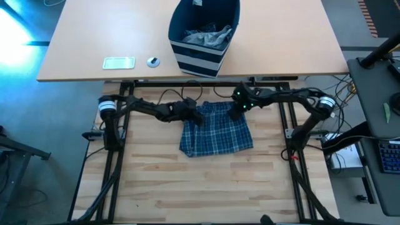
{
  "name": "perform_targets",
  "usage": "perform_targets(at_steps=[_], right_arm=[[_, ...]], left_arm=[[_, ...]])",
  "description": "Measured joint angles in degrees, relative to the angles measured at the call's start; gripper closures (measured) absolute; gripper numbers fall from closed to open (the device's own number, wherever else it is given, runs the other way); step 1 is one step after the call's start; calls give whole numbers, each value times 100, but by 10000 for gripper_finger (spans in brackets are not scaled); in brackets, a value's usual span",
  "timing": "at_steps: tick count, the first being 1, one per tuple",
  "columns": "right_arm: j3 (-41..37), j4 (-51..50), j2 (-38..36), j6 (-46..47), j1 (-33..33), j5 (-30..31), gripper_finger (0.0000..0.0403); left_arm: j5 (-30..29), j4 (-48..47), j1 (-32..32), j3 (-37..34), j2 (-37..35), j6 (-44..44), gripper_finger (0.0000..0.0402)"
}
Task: Fold Laundry from Bin
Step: Fold the blue patterned pants
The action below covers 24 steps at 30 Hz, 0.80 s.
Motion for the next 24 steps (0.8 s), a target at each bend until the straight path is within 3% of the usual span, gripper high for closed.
perform_targets(at_steps=[6,10,16,19,24], right_arm=[[279,-160,-214,-554,-64,-190,385],[402,-595,-741,-743,164,-566,351],[382,-1660,-1482,-1543,1207,-296,271],[370,-1962,-1686,-1401,1811,-91,240],[326,-1956,-1543,-585,2643,312,215]], left_arm=[[-27,-628,48,73,-710,280,154],[-19,-1219,-29,111,-1287,688,154],[553,-1379,-708,-44,-1928,1432,154],[899,-1276,-984,-50,-2057,1489,154],[920,-1169,-1382,-61,-1844,1768,154]])
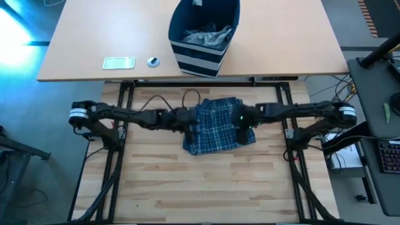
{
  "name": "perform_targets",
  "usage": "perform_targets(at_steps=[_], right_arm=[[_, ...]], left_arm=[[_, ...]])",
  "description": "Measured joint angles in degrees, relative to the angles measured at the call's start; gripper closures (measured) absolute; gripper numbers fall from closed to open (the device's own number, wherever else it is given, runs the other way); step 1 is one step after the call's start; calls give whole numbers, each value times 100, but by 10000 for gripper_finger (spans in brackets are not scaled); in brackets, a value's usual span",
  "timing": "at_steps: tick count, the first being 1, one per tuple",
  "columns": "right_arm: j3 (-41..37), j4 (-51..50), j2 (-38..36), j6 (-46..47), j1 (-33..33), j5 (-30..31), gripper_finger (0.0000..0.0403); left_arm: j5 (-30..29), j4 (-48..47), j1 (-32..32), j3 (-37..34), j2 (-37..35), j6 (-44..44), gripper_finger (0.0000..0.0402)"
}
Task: Fold Laundry from Bin
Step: Fold the blue patterned pants
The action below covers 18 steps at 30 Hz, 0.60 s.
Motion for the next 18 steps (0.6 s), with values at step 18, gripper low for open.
perform_targets(at_steps=[18], right_arm=[[-156,-1821,1610,-853,-579,785,216]], left_arm=[[-400,-767,-562,-1006,-1679,-962,154]])
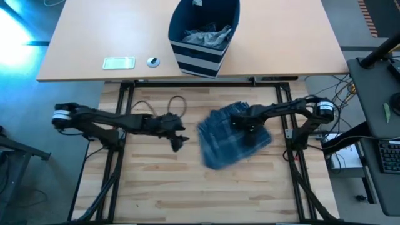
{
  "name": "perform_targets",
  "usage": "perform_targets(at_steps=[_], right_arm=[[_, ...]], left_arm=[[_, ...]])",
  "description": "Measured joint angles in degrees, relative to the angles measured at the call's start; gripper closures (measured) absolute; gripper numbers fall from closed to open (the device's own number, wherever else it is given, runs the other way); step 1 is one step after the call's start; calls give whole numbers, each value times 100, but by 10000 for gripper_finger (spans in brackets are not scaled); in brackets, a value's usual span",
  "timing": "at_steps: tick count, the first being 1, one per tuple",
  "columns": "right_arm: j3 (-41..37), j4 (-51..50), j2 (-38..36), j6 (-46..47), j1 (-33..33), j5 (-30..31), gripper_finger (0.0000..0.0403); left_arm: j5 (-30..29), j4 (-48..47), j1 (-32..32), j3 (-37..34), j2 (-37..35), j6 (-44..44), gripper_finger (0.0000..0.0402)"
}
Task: Fold Laundry from Bin
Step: Fold the blue patterned pants
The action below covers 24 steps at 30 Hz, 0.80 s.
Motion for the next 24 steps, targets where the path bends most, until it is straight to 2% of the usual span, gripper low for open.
perform_targets(at_steps=[3,5,6,8,11,12,14,18,20,24], right_arm=[[151,-191,-152,-1508,-374,1410,216],[484,-121,-346,-1926,-498,2232,216],[676,-114,-417,-1895,-534,2372,216],[1069,-175,-522,-1209,-557,1994,216],[1319,-48,-806,943,-693,400,216],[1266,-26,-903,1697,-729,98,216],[992,-158,-1042,3099,-760,-21,216],[218,-85,-1286,4926,-929,-895,216],[-145,142,-1283,5341,-1028,-935,216],[-532,455,-1173,5378,-1603,-446,216]], left_arm=[[-176,-28,-66,-359,-605,-260,154],[-245,-41,-75,-541,-952,-399,154],[-251,-4,-75,-612,-1097,-458,154],[-246,-32,-75,-745,-1330,-530,154],[-239,-177,-75,-836,-1541,-584,154],[-238,-198,-75,-855,-1587,-586,154],[-238,-198,-75,-894,-1623,-579,154],[-236,-180,-84,-974,-1601,-448,154],[-234,-147,-86,-1049,-1535,-314,154],[-100,-101,-83,-1101,-1406,-303,154]])
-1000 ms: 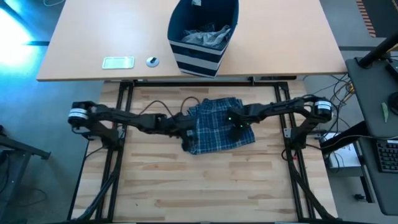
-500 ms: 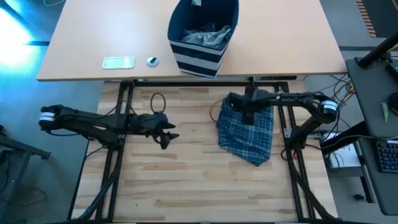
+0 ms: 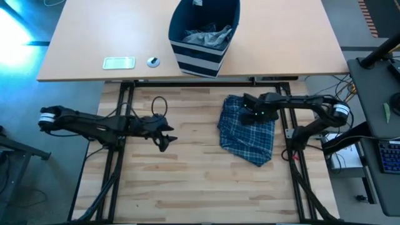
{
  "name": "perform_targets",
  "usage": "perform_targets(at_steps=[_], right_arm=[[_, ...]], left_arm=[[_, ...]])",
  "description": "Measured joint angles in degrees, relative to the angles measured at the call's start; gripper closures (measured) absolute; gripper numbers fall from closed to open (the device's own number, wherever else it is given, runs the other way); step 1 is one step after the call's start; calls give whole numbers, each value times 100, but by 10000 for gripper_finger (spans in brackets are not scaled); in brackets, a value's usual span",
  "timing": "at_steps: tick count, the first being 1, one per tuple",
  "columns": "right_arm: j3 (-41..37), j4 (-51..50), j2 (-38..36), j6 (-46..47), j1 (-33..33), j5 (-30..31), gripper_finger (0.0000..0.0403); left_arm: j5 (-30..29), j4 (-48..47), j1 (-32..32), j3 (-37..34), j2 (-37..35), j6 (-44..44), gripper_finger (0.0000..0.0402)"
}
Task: Fold Laundry from Bin
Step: Fold the blue patterned pants
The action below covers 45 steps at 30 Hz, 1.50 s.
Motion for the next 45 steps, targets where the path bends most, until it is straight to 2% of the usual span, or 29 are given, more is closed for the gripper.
perform_targets(at_steps=[3,6,8,13,16,19,26,29,32,34,35,39,45], right_arm=[[-40,22,129,-256,-498,540,216],[-36,262,297,-713,-990,697,216],[-38,398,409,-943,-1241,1036,216],[-27,751,483,-1485,-1457,1911,216],[54,942,361,-1629,-1428,2041,216],[201,698,144,-1553,-1298,2043,216],[187,113,-623,-153,-877,2190,221],[1,142,-939,504,-783,2495,254],[-206,201,-1154,1017,-712,3014,320],[-341,421,-1175,981,-745,3254,370],[-395,637,-1150,867,-794,3342,381],[-536,1263,-753,668,-1053,3497,393],[-668,1773,293,1047,-1459,3793,394]], left_arm=[[171,22,-3,0,46,-95,154],[173,64,3,34,56,-106,154],[168,105,20,100,54,-107,154],[161,40,51,390,54,-131,154],[118,-102,96,610,54,-95,154],[100,-297,164,821,54,-39,154],[52,-341,207,1179,54,87,154],[24,-354,207,1232,54,89,154],[-2,-352,207,1234,51,84,154],[-77,-348,207,1207,51,62,154],[-114,-357,207,1190,55,49,154],[-138,-344,207,1165,113,47,154],[-138,-302,207,1163,218,-169,154]])
